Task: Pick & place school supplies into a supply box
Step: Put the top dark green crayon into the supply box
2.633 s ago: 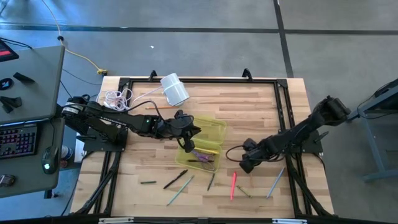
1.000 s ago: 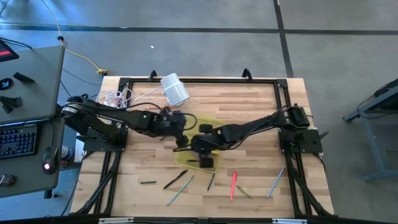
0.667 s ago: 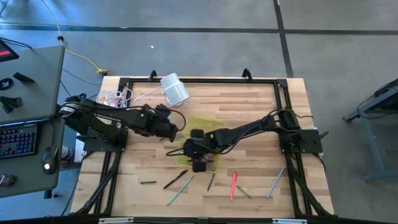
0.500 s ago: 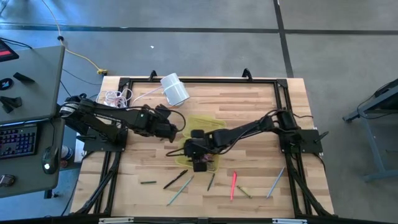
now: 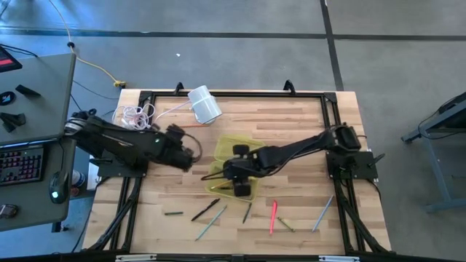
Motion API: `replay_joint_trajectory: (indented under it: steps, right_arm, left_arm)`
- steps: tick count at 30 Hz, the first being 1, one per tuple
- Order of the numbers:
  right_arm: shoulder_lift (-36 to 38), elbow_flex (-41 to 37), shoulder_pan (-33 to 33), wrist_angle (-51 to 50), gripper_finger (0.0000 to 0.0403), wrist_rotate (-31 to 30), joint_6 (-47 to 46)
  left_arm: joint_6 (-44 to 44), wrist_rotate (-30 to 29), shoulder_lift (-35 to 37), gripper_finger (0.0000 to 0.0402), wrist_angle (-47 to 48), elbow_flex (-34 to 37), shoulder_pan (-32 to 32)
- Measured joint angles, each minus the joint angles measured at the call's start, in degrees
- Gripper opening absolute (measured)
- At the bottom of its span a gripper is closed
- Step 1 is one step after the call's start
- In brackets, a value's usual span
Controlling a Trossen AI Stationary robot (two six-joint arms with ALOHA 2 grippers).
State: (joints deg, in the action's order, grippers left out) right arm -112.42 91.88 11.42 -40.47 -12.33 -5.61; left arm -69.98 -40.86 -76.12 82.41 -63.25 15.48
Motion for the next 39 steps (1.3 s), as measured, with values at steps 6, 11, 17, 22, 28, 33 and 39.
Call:
replay_joint_trajectory:
  steps: [6,11,17,22,28,33,39]
  right_arm:
    - [6.5,-2.8,0.3,-2.1,0.0114,-7.7,0.5]
    - [11.1,-8.7,0.5,-0.1,0.0114,-8.3,0.1]
    - [15.6,-19.6,0.9,6.7,0.0114,-6.9,-1.9]
    - [18.3,-27.4,1.0,14.8,0.0114,-2.4,-2.7]
    - [20.4,-31.0,1.0,20.0,0.0114,-0.9,-4.5]
    - [21.2,-31.7,1.0,23.1,0.0114,-1.2,-4.4]
    - [21.2,-31.6,1.0,24.9,0.0114,-1.5,-2.5]
  left_arm:
    - [-6.5,-4.9,10.9,0.0046,-8.2,10.2,12.5]
    - [-5.1,-10.2,17.0,0.0046,-23.6,22.4,19.5]
    - [-5.4,-8.6,17.1,0.0046,-42.3,34.6,19.4]
    - [-6.9,-7.1,15.8,0.0047,-48.6,39.7,19.4]
    - [-6.7,-6.8,17.6,0.0049,-49.1,40.5,19.4]
    - [-3.9,-5.4,17.5,0.0097,-50.0,40.5,19.4]
    - [5.1,-7.8,17.0,0.0177,-49.9,40.5,19.4]
